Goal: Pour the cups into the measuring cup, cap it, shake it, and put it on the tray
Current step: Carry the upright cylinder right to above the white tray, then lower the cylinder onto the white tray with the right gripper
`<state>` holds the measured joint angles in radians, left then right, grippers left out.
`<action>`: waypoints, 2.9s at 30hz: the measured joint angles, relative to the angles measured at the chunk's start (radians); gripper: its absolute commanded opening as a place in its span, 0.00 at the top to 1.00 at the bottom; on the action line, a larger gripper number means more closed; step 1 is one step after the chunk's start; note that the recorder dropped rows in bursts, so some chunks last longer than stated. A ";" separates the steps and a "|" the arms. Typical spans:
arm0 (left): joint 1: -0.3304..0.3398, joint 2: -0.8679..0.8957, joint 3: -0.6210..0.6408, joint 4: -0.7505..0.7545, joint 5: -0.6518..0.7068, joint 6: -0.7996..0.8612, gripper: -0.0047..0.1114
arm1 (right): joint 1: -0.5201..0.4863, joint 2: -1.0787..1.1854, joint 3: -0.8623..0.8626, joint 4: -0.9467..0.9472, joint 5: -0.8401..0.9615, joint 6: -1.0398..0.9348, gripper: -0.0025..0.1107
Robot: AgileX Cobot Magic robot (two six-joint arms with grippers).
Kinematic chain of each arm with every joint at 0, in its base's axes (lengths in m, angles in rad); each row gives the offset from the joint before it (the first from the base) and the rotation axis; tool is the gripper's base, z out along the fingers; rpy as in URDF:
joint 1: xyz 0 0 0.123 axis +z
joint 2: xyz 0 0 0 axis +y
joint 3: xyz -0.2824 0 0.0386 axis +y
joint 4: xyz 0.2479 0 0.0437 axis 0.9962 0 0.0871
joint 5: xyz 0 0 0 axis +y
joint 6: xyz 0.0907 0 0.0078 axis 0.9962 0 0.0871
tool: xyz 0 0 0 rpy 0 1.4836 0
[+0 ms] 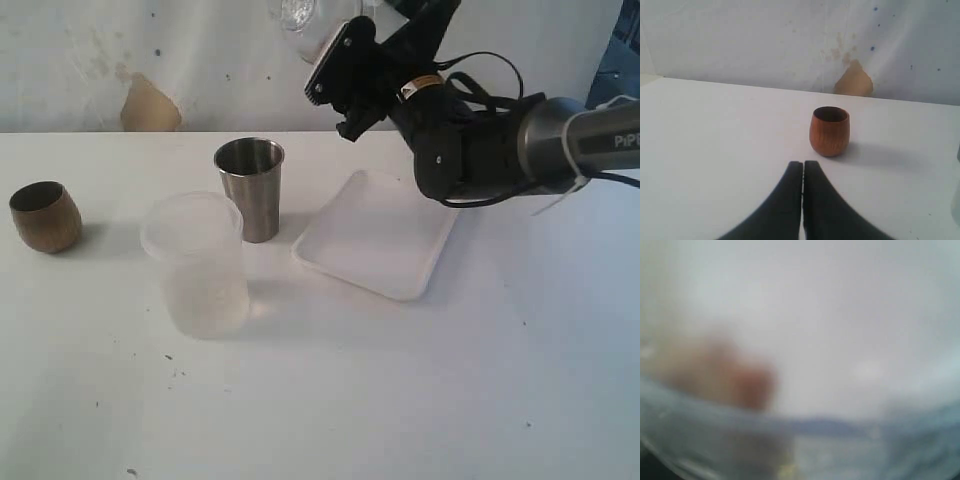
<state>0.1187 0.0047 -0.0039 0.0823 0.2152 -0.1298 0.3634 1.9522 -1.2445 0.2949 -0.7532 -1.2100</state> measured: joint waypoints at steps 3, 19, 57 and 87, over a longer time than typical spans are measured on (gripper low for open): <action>0.000 0.000 0.000 0.000 0.000 0.000 0.95 | -0.001 0.001 0.000 0.002 0.006 0.000 0.98; 0.000 0.000 0.000 0.000 0.000 0.000 0.95 | -0.001 0.001 0.000 0.161 0.004 0.497 0.98; 0.000 0.000 0.000 0.000 0.000 0.000 0.95 | -0.001 0.001 0.002 0.205 0.210 0.870 0.98; 0.000 0.000 0.000 0.000 0.000 0.000 0.95 | -0.032 0.149 0.002 0.205 0.308 0.861 0.98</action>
<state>0.1187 0.0047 -0.0039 0.0823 0.2152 -0.1298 0.3311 2.1012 -1.2430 0.5003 -0.4457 -0.3495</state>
